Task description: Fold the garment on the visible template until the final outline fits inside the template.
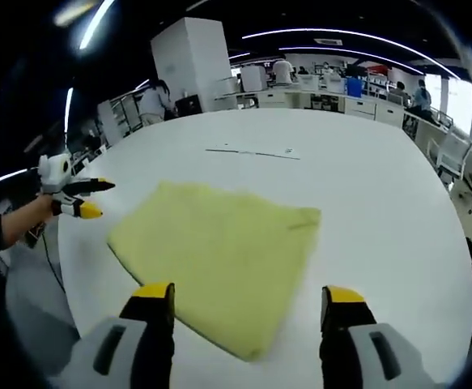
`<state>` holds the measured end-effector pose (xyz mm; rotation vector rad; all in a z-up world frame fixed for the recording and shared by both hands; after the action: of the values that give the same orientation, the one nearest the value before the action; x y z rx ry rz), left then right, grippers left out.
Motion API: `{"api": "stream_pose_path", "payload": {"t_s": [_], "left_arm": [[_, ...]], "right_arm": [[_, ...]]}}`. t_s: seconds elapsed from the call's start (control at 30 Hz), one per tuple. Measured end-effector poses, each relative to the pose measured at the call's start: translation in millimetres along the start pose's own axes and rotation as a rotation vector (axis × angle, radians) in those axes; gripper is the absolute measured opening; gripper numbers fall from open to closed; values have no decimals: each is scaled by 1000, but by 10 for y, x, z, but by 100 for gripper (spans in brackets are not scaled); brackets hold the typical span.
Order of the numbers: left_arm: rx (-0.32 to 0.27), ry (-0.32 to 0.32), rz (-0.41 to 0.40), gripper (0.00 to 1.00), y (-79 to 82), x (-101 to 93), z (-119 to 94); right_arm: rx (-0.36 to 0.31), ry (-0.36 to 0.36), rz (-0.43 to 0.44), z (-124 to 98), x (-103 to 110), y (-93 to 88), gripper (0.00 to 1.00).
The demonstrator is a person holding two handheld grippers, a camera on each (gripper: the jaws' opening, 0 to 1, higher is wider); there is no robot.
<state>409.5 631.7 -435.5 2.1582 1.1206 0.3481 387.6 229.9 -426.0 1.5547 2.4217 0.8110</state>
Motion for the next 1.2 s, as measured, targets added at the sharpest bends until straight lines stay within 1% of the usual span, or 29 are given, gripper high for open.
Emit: {"api": "stream_pose_path", "payload": {"t_s": [0.07, 0.13, 0.27, 0.37, 0.43, 0.47, 0.6, 0.7, 0.8, 0.87, 0.97, 1.1, 1.2], "left_arm": [[2, -19, -8, 64, -47, -38, -17], [3, -13, -8, 62, -81, -69, -31], [8, -29, -14, 59, -153, -118, -43], [29, -39, -15, 55, -219, -155, -35], [35, -42, -21, 54, -252, -172, -32], [35, -42, -25, 52, -266, -176, -32], [36, -56, -65, 44, -338, -208, -29], [39, -64, -74, 40, -403, -238, -9], [53, -81, -76, 36, -461, -267, 26], [76, -81, -65, 36, -495, -275, 56], [87, -84, -65, 34, -525, -282, 89], [85, -88, -75, 31, -543, -296, 124], [85, -90, -79, 28, -556, -305, 144]], "right_arm": [[7, -1, 8, -33, 7, -68, 68], [11, 1, 9, -60, 25, -131, 64], [7, 7, 18, -83, 34, -230, 56], [7, 13, 15, -85, 51, -313, 45], [12, 21, 21, -77, 55, -355, 40], [16, 27, 23, -66, 58, -383, 39], [28, 32, 21, -27, 72, -474, 28], [25, 25, 28, -3, 60, -519, 26], [21, 20, 30, 17, 35, -552, 20], [23, 9, 28, 33, 10, -577, 16], [29, -3, 32, 53, -23, -607, 12], [23, -9, 47, 96, -62, -643, 8], [22, 7, 49, 138, -63, -664, 7]]}}
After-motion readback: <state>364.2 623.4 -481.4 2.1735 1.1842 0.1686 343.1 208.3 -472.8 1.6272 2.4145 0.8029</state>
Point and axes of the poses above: the point that each gripper's makers call its tool centre point, and the gripper's own axes: z roughly forward along the fingers, x roughly to its left, y roughly out of its top, the point moved 7 cm from there along -z, roughly backward along the fingers, and after that the axes turned 15 degrees about x, right-handed, at the moved point
